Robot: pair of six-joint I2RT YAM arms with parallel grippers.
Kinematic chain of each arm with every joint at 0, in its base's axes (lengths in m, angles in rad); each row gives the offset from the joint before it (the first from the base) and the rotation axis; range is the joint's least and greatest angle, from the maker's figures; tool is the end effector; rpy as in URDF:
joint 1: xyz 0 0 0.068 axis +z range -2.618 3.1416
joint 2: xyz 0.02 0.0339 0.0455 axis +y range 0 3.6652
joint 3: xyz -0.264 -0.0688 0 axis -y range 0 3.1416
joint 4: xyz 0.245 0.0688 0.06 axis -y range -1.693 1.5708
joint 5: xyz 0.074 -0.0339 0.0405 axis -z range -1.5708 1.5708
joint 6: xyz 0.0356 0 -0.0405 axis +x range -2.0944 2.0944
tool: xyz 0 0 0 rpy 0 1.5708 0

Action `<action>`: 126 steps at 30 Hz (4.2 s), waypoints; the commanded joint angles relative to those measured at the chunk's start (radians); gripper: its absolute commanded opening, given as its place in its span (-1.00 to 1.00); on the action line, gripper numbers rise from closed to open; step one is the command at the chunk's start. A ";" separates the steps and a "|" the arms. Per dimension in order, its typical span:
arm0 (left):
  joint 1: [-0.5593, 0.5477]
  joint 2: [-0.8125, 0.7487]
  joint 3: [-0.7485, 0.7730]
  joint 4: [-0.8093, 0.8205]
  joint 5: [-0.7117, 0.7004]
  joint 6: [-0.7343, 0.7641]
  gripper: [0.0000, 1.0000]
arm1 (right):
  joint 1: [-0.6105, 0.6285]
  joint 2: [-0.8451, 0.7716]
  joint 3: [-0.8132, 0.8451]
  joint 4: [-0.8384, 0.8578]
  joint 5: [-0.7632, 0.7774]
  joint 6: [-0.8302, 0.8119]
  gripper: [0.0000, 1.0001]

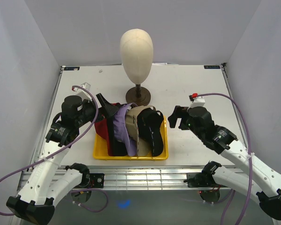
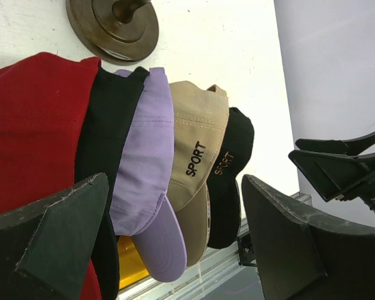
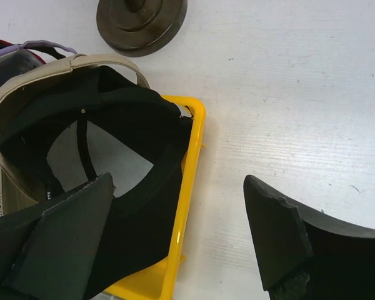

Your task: Stack the hats

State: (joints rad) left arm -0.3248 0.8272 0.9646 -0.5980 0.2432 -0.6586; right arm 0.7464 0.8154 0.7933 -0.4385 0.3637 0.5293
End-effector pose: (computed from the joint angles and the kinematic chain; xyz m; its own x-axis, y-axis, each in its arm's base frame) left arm 0.1612 -0.0633 0.3526 -0.6478 -0.4086 -0.6429 0.1488 0.7598 -0.6329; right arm 0.1417 0.1139 0.3126 -0.4840 0.1952 -0.8530 -0.1811 0.9314 0.3158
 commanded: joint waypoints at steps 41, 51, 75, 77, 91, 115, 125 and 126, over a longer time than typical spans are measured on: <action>-0.002 -0.028 -0.006 -0.017 0.039 -0.013 0.96 | 0.392 0.315 0.113 -0.005 -0.019 0.115 0.14; -0.002 -0.033 -0.013 -0.019 0.048 -0.019 0.96 | 0.390 0.384 0.155 -0.029 -0.008 0.118 -0.48; -0.002 0.036 0.101 0.029 0.116 -0.072 0.95 | 0.389 0.209 0.501 -0.318 -0.057 0.150 -0.85; -0.002 0.042 0.121 0.040 0.122 -0.081 0.94 | 0.389 0.211 0.532 -0.324 -0.069 0.150 -0.84; -0.002 0.038 0.273 0.043 0.026 -0.179 0.90 | 0.378 0.368 1.003 -0.028 -0.051 0.101 -0.85; -0.003 -0.053 0.359 -0.088 -0.220 -0.210 0.85 | -0.294 1.078 1.354 1.397 -0.865 1.460 -0.84; -0.002 -0.034 0.335 -0.056 -0.193 -0.220 0.84 | -0.381 0.940 0.948 1.589 -0.908 1.623 -0.84; -0.002 -0.033 0.335 -0.052 -0.190 -0.220 0.84 | -0.381 0.927 0.911 1.591 -0.919 1.623 -0.84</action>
State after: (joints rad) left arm -0.3248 0.7925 1.3022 -0.6704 0.0399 -0.8745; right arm 0.3542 1.8301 1.7489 0.9615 -0.5156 1.9610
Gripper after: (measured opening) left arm 0.921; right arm 0.114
